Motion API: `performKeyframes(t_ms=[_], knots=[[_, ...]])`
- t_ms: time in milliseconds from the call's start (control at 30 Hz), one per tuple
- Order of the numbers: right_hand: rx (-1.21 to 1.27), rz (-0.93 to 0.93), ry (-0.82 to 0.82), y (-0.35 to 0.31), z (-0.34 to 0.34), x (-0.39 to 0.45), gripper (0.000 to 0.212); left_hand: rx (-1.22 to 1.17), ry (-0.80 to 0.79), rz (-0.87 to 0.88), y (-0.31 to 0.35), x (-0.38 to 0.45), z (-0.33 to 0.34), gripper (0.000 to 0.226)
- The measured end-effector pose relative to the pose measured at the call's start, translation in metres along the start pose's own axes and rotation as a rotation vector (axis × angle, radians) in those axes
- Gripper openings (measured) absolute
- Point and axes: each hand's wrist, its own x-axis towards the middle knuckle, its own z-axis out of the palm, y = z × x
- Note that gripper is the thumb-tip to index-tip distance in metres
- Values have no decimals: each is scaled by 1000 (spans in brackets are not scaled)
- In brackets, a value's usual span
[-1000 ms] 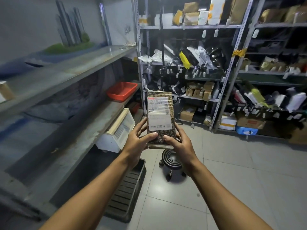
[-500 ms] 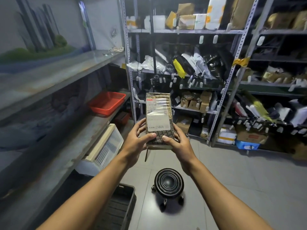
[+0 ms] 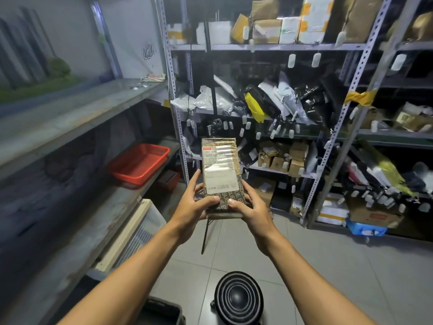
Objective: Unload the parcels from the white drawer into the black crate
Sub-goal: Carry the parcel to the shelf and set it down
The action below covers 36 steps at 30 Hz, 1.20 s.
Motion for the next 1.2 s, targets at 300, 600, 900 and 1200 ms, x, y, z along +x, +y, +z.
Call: performKeyframes(t_ms=[300,600,900,1200], knots=[[-19,16,-218,2,-44,128,70,-23,201,28,-10,96,19,96],[-33,32,-497,17,6,204,82,-135,583,53,-17,109,-23,69],[-10,77,-725,28,133,230,73,-149,882,54,-17,72,-132,62],[-80,163,-929,24,278,229,75,-80,1027,107,4,12,-246,64]])
